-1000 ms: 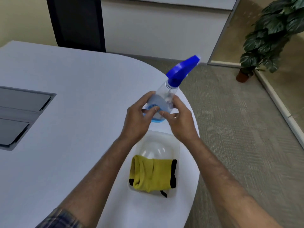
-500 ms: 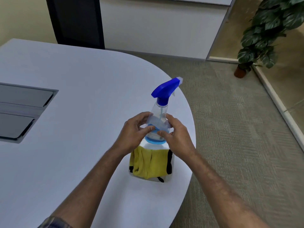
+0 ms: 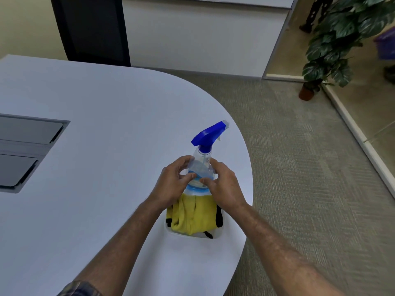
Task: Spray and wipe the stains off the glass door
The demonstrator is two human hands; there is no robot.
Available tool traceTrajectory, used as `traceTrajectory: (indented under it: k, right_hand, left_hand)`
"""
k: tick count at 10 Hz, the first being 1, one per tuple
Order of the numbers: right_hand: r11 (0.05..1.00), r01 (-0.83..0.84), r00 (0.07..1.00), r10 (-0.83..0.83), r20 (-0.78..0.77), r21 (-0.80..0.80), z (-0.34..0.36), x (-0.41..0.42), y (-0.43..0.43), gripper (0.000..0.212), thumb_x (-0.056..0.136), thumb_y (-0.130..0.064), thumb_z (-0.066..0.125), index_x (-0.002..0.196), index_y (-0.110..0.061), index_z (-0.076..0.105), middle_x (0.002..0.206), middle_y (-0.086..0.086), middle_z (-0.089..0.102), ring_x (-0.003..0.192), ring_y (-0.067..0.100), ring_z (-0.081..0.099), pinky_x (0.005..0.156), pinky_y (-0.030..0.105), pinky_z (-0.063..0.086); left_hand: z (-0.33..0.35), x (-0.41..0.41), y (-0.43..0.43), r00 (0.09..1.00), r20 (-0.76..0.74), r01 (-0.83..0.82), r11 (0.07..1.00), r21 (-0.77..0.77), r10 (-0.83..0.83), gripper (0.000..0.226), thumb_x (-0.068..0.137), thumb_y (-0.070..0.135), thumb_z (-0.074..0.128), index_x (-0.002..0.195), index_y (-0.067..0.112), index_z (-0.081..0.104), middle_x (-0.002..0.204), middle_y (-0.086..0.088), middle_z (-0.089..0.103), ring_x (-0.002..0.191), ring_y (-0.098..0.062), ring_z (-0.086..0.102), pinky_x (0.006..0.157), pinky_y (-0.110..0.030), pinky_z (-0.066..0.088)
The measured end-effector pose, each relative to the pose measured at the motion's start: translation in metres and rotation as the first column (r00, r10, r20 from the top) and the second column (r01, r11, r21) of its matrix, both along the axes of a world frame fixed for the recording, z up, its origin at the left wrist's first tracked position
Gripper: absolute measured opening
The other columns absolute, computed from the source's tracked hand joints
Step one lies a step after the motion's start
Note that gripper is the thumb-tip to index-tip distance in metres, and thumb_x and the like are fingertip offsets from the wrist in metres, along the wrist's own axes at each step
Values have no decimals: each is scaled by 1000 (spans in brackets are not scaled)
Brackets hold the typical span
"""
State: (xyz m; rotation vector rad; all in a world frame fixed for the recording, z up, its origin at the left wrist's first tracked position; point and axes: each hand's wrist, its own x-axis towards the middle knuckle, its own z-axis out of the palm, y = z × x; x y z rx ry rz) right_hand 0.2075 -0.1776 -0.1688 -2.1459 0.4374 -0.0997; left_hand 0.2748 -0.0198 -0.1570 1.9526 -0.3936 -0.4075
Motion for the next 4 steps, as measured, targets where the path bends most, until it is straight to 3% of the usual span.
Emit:
traceTrajectory:
  k: [1,2,3,4]
  right_hand:
    - [1000,11,1000,-11,11,-6,7,-7,3,58,96,-13,72,149,-19,51,137,6,63,124,21,60,104,41,56]
    - [998,54,998,-53,41,-20,20,-19,7,57,95,-13,72,148,-18,51,139,5,61,123,19,59,103,43,56]
    - [994,113,989,-112,99,-7,40,-42,9,56,97,-16,71,149,-17,51,143,3,58,126,14,56,102,34,55]
    - [980,195,956,-199,216,40,68,-69,14,51,98,-18,71,146,-16,55,142,0,59,119,2,53,90,8,49]
  left_hand:
    - [3,-5,0,999,17,-37,998,45,37,56,96,9,73,149,16,56,147,1,65,111,-13,73,89,-17,59]
    - [14,-14,0,994,14,-113,992,52,113,63,93,9,78,151,15,55,148,-3,64,119,-16,70,99,-29,60]
    - [31,-31,2,970,66,-237,969,64,233,64,91,14,81,150,16,56,148,-4,64,103,4,64,94,-24,54]
    - [60,-66,7,895,181,-402,913,-71,408,47,96,22,75,141,20,62,139,2,68,93,11,62,84,-18,56]
